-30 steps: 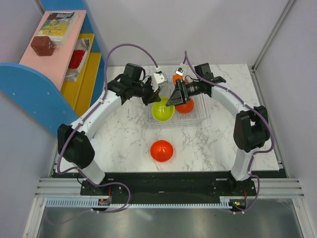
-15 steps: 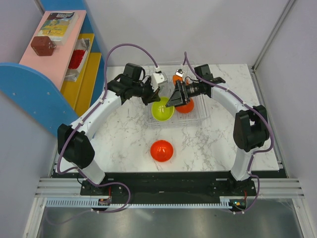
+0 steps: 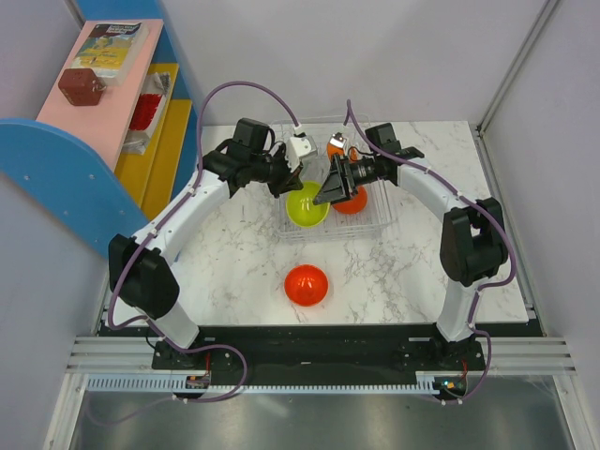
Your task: Load the bowls into the dish rack
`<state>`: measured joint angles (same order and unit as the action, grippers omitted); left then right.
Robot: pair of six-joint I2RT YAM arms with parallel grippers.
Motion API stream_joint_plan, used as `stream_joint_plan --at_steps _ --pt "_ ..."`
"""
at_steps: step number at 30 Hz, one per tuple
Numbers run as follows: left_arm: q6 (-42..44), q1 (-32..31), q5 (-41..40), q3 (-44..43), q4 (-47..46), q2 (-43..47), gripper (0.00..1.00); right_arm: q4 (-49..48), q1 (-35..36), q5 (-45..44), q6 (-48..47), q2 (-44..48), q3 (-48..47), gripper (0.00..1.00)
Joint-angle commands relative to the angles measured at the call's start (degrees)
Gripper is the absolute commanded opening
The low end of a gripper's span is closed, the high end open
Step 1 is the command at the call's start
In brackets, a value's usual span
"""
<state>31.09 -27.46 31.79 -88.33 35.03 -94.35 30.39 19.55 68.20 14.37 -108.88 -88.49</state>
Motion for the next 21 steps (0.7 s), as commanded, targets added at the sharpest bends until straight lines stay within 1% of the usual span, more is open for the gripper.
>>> stream_joint_plan --at_steps 1,3,4,6,7,9,10,12,13,14,16,17,18,19,20,21 --pt "0.64 -0.13 0.29 -2.9 -1.8 0.39 0.02 -1.65 0.22 2.72 -0.22 0.42 0.51 0.74" --pt "0.81 -0.13 -0.23 -2.81 -1.89 0.39 0.02 -1.65 0.22 3.16 -0.31 0.51 0.6 0.69" --pt "0.99 -0.13 -0.33 -2.89 -1.98 0.3 0.02 -1.65 0.31 3.42 -0.31 0.51 0.51 0.63" --pt "0.99 -0.14 -0.41 -2.89 -1.98 0.3 0.02 -1.74 0.31 4.04 -0.31 0.51 0.42 0.57" --pt "1.08 -0.13 -0.5 -2.9 -1.98 0.13 0.02 -1.74 0.4 4.74 -0.22 0.42 0.33 0.5" --pt "0.99 -0.13 -0.24 -2.81 -1.98 0.04 0.02 -2.0 0.58 5.79 -0.22 0.25 0.33 0.41" --pt "0.9 -0.13 -0.15 -2.81 -1.89 -0.05 0.02 -1.92 0.66 6.32 -0.13 0.16 0.33 0.3" --pt "0.73 -0.13 0.03 -2.63 -1.89 -0.14 0.02 -2.09 0.84 6.5 -0.4 0.07 0.42 0.18" --pt "0.72 -0.13 0.2 -2.63 -1.89 -0.14 0.02 -2.09 1.01 6.42 -0.31 0.07 0.42 0.06" --pt "0.72 -0.13 0.11 -2.37 -1.98 -0.22 0.04 -2.09 1.02 6.24 -0.31 0.07 0.42 0.01" --pt "0.55 -0.13 0.2 -2.28 -1.98 -0.22 0.14 -2.18 1.19 5.63 -0.4 0.25 0.6 0.0" --pt "0.64 -0.13 0.29 -2.19 -1.98 -0.14 0.28 -2.18 1.1 4.84 -0.48 0.25 0.6 0.0" --pt "0.55 -0.13 0.38 -2.02 -2.07 -0.05 0.35 -2.18 1.1 4.48 -0.57 0.42 0.68 0.0" --pt "0.38 -0.13 0.55 -1.67 -1.89 0.04 0.57 -2.18 1.1 3.96 -0.49 0.51 0.69 0.0" --pt "0.29 -0.13 0.38 -1.58 -1.98 0.13 0.66 -2.35 1.1 3.08 -0.48 0.6 0.77 0.0" --pt "-0.15 -0.13 0.12 -1.4 -1.98 0.13 0.71 -2.27 1.1 2.64 -0.57 0.77 0.86 0.0"
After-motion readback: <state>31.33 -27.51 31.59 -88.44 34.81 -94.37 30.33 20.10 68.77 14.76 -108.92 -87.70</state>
